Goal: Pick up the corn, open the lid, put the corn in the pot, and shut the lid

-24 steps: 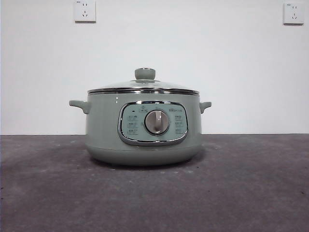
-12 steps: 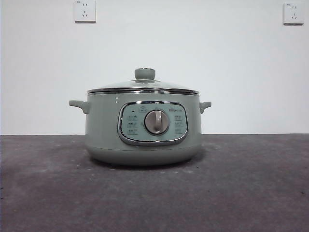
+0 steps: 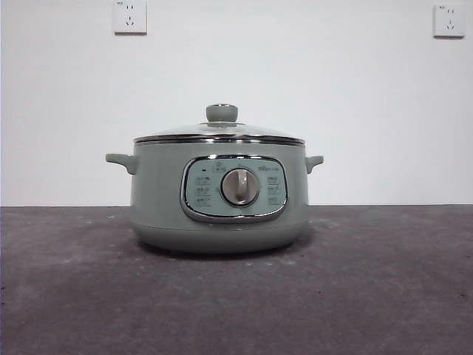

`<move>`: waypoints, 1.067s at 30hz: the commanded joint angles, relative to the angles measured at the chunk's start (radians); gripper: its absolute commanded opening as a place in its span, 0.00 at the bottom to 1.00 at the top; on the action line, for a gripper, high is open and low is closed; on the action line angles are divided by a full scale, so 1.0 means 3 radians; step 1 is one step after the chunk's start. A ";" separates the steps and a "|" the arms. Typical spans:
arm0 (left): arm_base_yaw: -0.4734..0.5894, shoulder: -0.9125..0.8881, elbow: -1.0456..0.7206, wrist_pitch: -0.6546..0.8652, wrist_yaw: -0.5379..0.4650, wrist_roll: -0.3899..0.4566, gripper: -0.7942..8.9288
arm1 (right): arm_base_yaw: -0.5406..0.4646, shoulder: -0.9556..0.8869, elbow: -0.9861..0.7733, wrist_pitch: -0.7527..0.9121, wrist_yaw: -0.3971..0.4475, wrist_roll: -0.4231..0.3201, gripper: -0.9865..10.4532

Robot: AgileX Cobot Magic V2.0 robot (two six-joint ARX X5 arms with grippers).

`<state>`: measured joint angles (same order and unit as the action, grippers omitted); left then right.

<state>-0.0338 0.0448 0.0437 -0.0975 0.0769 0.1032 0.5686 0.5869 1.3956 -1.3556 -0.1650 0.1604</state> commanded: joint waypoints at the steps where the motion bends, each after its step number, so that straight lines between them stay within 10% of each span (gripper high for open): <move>1: 0.0011 -0.0153 -0.0123 -0.0132 -0.0010 -0.0128 0.08 | 0.0005 0.0000 -0.0018 -0.0088 0.0003 -0.0023 0.09; 32: 0.0014 -0.0095 -0.0120 -0.0221 -0.0058 -0.0168 0.08 | 0.0005 0.0001 -0.0018 -0.0086 0.0450 -0.0023 0.09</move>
<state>-0.0334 0.0158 0.0181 -0.1707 0.0624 0.0589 0.5694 0.5884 1.3956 -1.3556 -0.0471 0.1600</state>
